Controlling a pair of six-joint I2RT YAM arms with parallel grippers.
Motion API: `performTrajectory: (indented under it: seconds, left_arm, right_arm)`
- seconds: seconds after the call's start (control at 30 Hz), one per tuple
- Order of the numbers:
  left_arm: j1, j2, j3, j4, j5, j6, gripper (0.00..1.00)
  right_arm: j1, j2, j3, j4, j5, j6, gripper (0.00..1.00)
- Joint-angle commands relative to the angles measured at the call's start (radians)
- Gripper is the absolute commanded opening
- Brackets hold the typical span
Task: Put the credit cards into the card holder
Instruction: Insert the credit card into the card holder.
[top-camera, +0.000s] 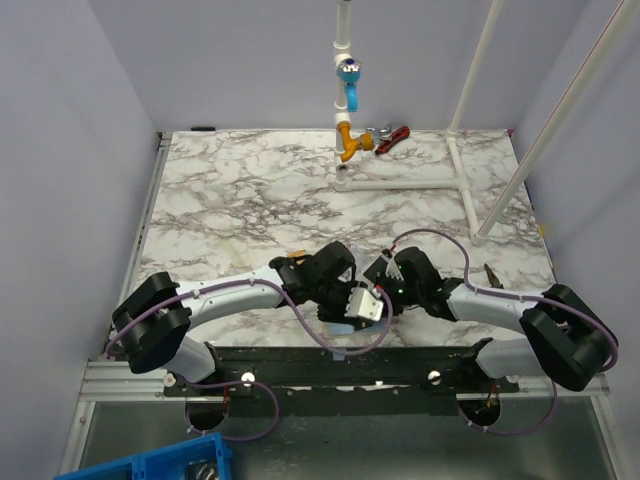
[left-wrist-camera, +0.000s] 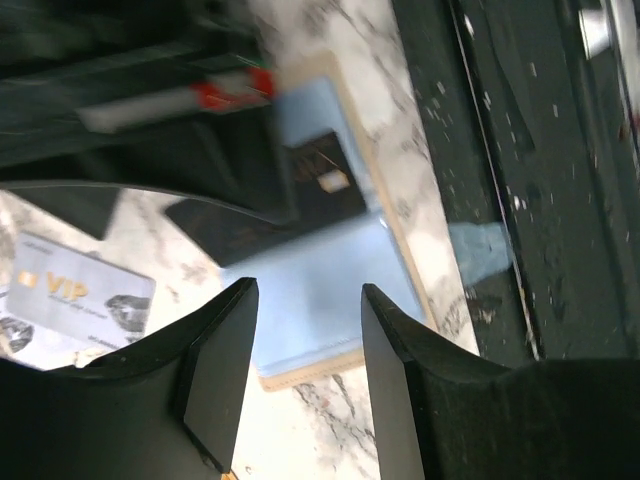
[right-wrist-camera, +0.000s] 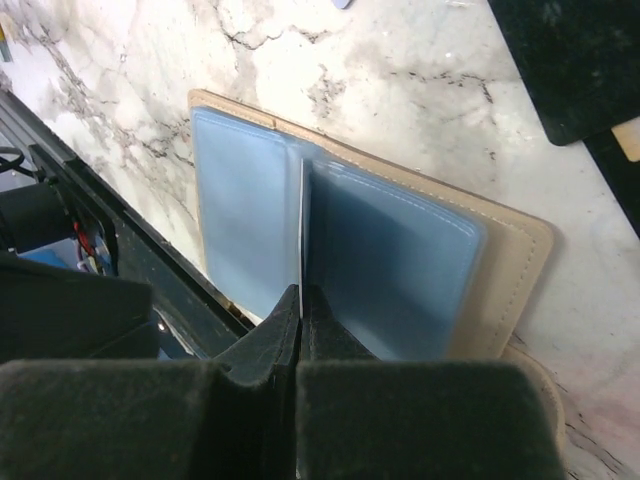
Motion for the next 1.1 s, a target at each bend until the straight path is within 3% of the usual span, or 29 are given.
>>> performTrajectory:
  seconds: [0.0, 0.23, 0.53, 0.73, 1.07]
  left_arm:
    - [-0.062, -0.018, -0.073, -0.061, -0.159, 0.267, 0.47]
    - [-0.070, -0.042, -0.105, -0.051, -0.287, 0.399, 0.45]
    - [-0.119, 0.001, -0.192, 0.082, -0.388, 0.487, 0.40]
    - [-0.129, 0.016, -0.187, 0.047, -0.378, 0.521, 0.39]
    - [-0.133, 0.023, -0.180, -0.006, -0.351, 0.531, 0.33]
  right_arm:
    - [-0.004, -0.039, -0.042, 0.032, 0.085, 0.009, 0.01]
    - [-0.005, -0.095, -0.069, 0.008, 0.129, 0.031, 0.01]
    - [-0.009, -0.137, -0.076, -0.001, 0.133, 0.040, 0.01]
    - [-0.016, -0.183, -0.085, 0.028, 0.114, 0.048, 0.01]
    - [-0.019, -0.055, -0.093, 0.175, 0.058, 0.065, 0.01]
